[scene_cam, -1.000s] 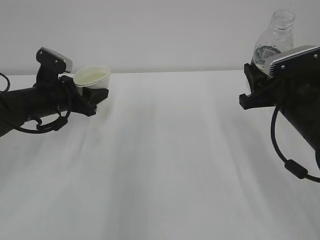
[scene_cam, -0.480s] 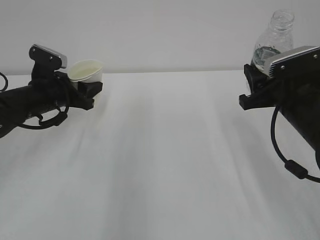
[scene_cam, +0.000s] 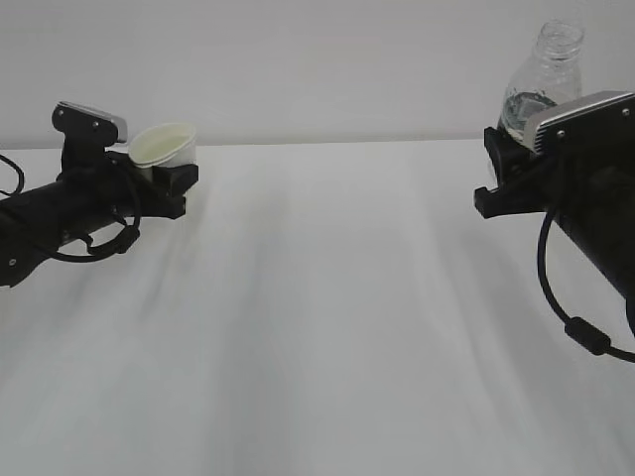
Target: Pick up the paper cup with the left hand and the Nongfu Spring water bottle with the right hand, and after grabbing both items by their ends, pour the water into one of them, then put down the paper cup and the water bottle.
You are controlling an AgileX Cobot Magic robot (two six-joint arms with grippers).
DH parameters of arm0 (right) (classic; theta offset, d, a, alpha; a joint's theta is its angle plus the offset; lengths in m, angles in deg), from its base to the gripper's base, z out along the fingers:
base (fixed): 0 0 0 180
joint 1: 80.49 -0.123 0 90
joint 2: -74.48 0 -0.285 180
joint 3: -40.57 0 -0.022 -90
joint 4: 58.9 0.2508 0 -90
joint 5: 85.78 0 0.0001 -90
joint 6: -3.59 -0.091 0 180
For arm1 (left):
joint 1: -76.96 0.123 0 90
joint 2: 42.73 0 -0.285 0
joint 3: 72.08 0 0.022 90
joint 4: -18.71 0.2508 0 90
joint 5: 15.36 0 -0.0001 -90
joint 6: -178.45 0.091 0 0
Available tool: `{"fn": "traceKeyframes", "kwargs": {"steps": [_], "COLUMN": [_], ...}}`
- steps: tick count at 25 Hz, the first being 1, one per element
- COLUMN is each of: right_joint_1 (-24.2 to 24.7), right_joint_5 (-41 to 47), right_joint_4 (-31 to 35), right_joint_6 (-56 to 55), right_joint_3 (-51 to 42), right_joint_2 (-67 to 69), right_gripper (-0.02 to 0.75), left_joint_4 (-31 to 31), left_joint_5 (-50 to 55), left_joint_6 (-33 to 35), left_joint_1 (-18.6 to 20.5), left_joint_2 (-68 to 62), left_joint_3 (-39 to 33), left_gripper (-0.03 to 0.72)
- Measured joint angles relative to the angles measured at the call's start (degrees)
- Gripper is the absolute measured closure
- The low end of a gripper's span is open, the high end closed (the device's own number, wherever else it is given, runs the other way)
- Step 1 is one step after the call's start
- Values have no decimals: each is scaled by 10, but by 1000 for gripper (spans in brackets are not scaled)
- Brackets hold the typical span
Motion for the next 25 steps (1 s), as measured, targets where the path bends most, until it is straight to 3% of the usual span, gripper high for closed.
{"fn": "traceKeyframes", "kwargs": {"steps": [18,25], "right_joint_1": [0,0], "right_joint_5": [1,1], "right_joint_4": [0,0], "right_joint_6": [0,0], "right_joint_3": [0,0], "right_joint_2": [0,0], "right_gripper": [330,330], "left_joint_4": [-195,-239], "left_joint_5": [-10,-23], "left_joint_6": [86,110], "left_joint_1": [0,0], "left_joint_2": [0,-17], "left_joint_3": [0,0], "left_gripper": [303,303]}}
